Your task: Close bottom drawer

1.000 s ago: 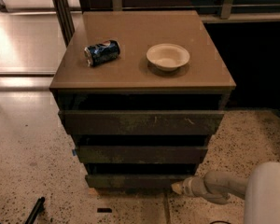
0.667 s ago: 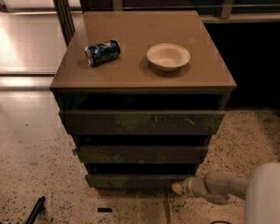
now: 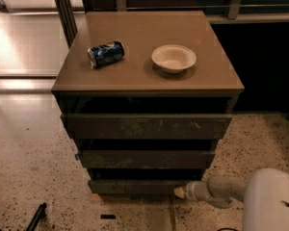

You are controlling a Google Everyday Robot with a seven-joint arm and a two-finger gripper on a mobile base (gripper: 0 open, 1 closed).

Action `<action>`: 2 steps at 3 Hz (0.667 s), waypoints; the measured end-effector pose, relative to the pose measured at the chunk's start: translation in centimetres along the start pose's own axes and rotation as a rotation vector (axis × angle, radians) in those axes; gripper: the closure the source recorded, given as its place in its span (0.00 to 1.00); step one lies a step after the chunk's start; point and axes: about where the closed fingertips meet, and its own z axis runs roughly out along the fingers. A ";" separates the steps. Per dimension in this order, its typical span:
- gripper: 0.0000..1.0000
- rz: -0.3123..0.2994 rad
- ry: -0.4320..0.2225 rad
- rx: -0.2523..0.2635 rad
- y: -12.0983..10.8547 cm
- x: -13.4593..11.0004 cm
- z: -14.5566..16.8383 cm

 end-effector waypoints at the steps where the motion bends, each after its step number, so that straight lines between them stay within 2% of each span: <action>1: 1.00 0.016 0.006 -0.010 -0.5 0.2 1.0; 2: 1.00 0.030 0.010 -0.013 -1.0 1.0 1.4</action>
Offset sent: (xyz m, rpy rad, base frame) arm -0.0011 -0.0114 -0.0291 0.0185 0.0368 -0.0260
